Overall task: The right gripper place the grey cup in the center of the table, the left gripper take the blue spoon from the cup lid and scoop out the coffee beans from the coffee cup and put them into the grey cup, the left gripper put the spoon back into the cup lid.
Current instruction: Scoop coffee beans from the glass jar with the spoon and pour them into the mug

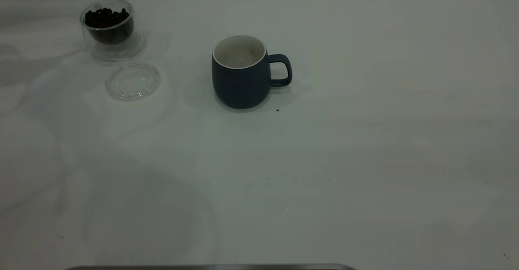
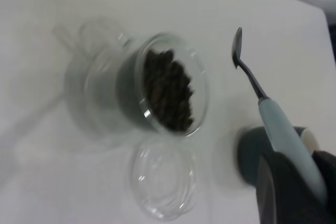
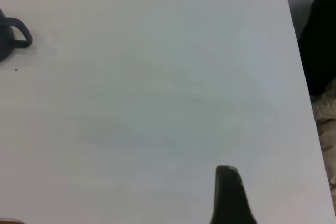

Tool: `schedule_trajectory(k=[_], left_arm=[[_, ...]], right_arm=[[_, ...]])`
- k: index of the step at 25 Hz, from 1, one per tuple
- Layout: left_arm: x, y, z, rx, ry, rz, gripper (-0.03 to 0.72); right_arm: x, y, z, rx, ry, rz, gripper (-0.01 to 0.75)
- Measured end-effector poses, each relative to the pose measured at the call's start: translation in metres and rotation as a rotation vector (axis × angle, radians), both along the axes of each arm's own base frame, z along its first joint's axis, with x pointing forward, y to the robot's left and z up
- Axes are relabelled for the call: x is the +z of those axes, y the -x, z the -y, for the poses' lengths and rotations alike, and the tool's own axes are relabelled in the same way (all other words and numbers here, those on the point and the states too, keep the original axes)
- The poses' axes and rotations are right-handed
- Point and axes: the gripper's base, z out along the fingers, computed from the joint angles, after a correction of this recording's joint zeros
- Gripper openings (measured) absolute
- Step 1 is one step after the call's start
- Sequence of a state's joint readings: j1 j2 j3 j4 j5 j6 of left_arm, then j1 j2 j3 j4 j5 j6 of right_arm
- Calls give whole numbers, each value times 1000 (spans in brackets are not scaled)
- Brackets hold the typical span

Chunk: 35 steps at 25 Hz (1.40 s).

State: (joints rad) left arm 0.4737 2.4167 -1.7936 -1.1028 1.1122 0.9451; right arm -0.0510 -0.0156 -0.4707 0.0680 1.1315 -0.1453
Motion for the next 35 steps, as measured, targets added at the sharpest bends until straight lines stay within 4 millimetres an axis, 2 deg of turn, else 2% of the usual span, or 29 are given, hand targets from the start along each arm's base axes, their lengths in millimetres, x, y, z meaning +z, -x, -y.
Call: schedule_trajectory(k=[4, 7, 16, 29, 35], left_arm=[[-30, 0, -2, 19, -4, -57, 134], [-41, -1, -3, 41, -8, -71, 134], [-45, -3, 0, 41, -31, -75, 134], [-50, -10, 26, -27, -79, -83, 134], [-50, -11, 27, -18, -79, -88, 134]], right_arm=[[0, 0, 0, 0, 0, 0, 453], [0, 0, 0, 0, 0, 0, 453], [0, 0, 0, 0, 0, 0, 453], [0, 0, 0, 0, 0, 0, 453], [0, 0, 0, 0, 0, 0, 453]])
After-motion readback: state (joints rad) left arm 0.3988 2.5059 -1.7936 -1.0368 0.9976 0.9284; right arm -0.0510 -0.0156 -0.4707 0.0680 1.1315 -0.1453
